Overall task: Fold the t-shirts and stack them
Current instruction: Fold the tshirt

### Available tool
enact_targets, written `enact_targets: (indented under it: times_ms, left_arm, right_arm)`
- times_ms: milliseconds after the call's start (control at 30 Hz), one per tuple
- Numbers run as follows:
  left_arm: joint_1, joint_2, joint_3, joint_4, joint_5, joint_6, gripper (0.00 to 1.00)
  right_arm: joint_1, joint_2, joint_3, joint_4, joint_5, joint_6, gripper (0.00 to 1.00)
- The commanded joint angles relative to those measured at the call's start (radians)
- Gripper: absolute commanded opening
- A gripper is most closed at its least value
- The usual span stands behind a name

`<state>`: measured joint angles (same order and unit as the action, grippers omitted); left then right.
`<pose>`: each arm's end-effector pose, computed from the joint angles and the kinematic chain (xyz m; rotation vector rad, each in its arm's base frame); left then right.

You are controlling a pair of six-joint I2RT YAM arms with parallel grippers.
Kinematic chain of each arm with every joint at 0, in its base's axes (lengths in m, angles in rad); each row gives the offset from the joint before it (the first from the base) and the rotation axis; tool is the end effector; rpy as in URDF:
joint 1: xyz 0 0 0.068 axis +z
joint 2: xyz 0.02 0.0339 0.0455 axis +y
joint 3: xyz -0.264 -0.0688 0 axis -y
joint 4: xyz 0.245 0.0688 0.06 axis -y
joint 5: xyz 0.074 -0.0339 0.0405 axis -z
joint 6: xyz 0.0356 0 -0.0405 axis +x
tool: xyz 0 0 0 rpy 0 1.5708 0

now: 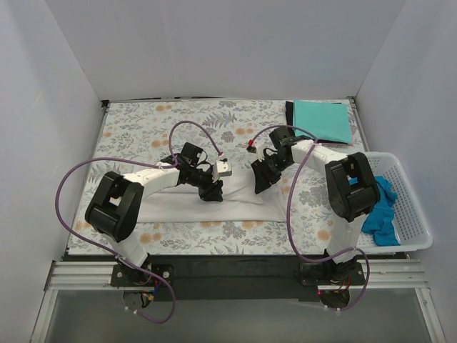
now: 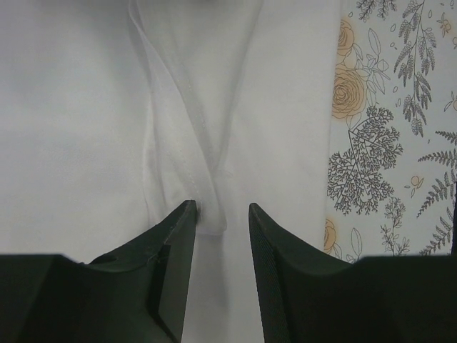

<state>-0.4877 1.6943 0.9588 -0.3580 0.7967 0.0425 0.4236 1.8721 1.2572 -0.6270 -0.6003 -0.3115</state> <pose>0.2707 -0.1724 0.1678 0.9393 2.4424 -1.2083 0.3258 0.1690 0.1754 -1.1090 2.4909 0.8668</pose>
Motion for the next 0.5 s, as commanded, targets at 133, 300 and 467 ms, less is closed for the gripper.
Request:
enact_targets:
  times_ms: [133,300,467]
  left_arm:
    - [-0.003,-0.031,-0.003,0.007,0.024,-0.003,0.35]
    - [0.015,-0.082,-0.015,0.002,0.042,-0.033,0.36]
    - [0.078,-0.140,-0.032,-0.021,0.116,-0.119,0.37]
  right_arm:
    - [0.032,0.015,0.021,0.026,-0.013,0.002,0.13]
    - [0.037,-0.100,-0.031,0.015,-0.026,-0.090,0.01]
    - [0.095,-0.200,-0.067,0.006,-0.006,-0.169,0.01]
